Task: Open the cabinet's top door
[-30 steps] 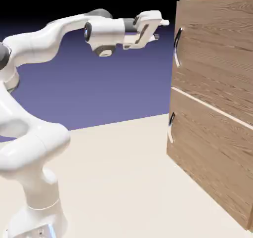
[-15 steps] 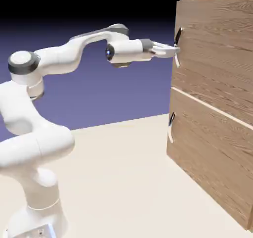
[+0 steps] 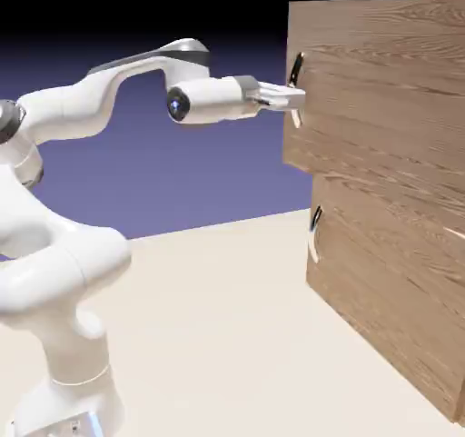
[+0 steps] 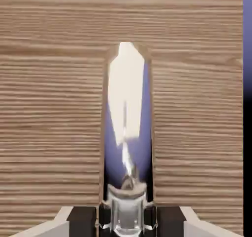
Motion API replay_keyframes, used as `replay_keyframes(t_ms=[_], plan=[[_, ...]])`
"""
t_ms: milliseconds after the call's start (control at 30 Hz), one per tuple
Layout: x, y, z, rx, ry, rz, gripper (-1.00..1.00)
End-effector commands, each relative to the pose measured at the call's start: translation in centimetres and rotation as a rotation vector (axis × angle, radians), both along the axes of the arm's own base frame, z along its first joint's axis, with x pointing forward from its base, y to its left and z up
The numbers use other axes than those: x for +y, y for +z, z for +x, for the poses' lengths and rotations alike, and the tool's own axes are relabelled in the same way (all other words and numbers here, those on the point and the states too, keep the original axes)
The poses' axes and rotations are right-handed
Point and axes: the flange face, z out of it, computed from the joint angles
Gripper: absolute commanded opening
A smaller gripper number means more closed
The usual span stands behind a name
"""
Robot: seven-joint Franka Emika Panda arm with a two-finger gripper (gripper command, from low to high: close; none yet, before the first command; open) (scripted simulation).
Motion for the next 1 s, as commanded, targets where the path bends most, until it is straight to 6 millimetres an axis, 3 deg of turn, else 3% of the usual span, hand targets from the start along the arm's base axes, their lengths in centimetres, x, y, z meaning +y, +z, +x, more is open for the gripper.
replay_keyframes(t_ms=[0,233,433,967], plan=[[-0.5,0.0,-0.9,0.001,0.022,-0.003,-1.0],[-5.2,0.0,-7.5,0.001,0.18,-0.004,-1.0],[-9.3,0.0,-11.9,0.0,0.297,-0.004,-1.0],[-19.7,0.0,-19.4,0.0,0.55,-0.004,-1.0]])
